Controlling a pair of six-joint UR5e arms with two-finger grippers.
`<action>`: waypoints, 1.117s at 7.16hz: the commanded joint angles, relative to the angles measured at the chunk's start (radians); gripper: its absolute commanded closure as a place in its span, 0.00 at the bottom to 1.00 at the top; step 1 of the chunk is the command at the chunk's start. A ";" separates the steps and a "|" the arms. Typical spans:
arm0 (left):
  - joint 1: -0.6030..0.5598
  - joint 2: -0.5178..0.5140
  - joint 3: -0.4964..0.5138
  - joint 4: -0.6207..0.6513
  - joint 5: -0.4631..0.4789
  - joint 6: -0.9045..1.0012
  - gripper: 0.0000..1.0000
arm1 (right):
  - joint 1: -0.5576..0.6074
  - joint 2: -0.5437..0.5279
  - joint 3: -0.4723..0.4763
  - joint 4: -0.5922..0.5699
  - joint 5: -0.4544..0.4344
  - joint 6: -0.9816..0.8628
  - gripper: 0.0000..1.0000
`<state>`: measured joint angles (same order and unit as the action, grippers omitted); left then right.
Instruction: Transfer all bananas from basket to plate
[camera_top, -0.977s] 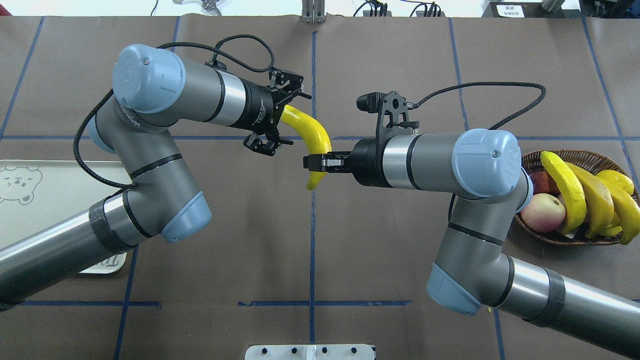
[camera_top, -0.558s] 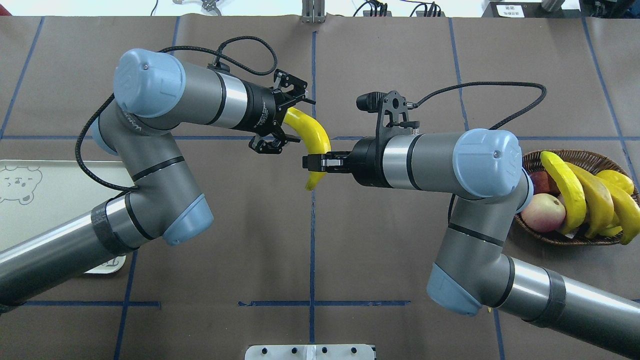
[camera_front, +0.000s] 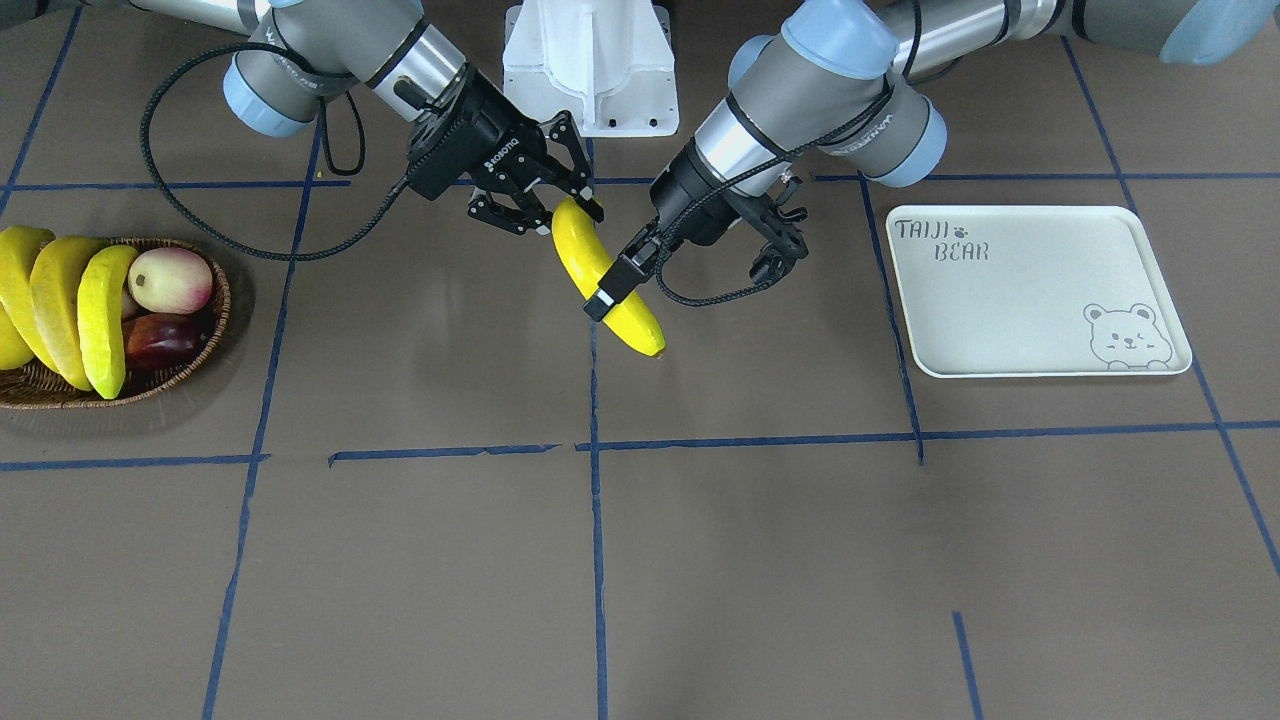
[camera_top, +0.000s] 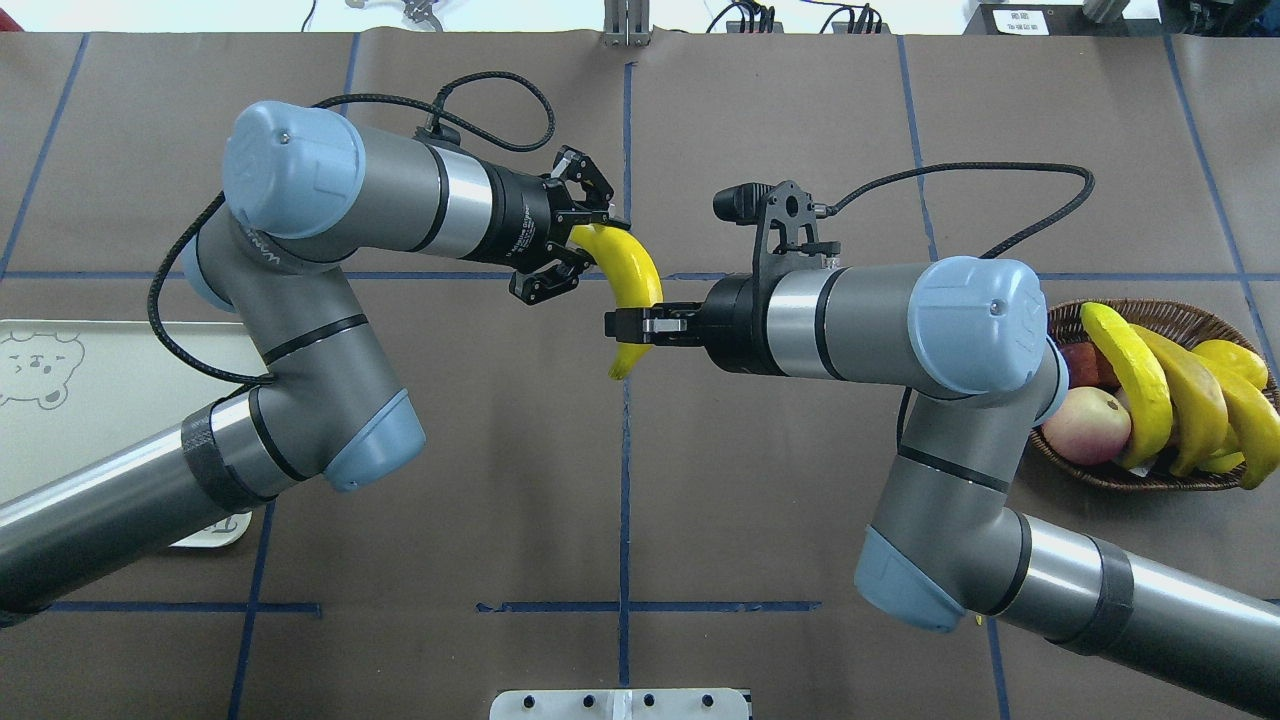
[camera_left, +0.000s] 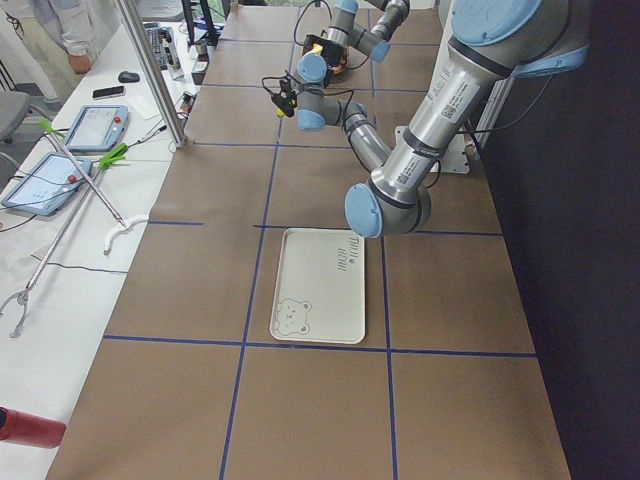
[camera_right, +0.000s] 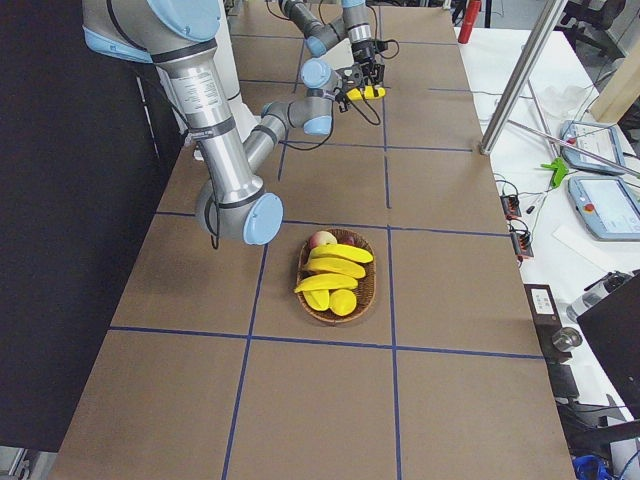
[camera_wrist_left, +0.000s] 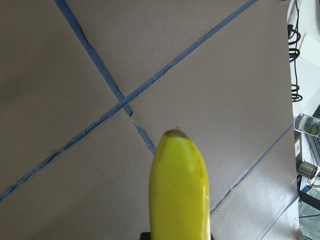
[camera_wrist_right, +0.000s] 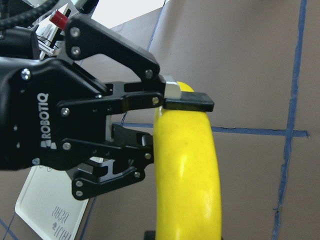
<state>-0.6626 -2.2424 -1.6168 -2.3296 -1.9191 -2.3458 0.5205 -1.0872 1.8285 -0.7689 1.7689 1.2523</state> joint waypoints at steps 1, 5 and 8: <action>0.000 0.006 0.000 -0.013 0.000 0.003 1.00 | 0.003 -0.004 0.008 -0.007 0.007 0.004 0.27; -0.002 0.014 0.006 -0.014 0.000 0.005 1.00 | 0.038 0.001 0.029 -0.064 0.085 0.026 0.03; -0.020 0.119 -0.008 -0.005 0.002 0.128 1.00 | 0.209 -0.013 0.070 -0.304 0.363 0.009 0.02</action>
<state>-0.6726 -2.1711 -1.6156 -2.3392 -1.9187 -2.2933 0.6611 -1.0918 1.8856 -0.9888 2.0295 1.2708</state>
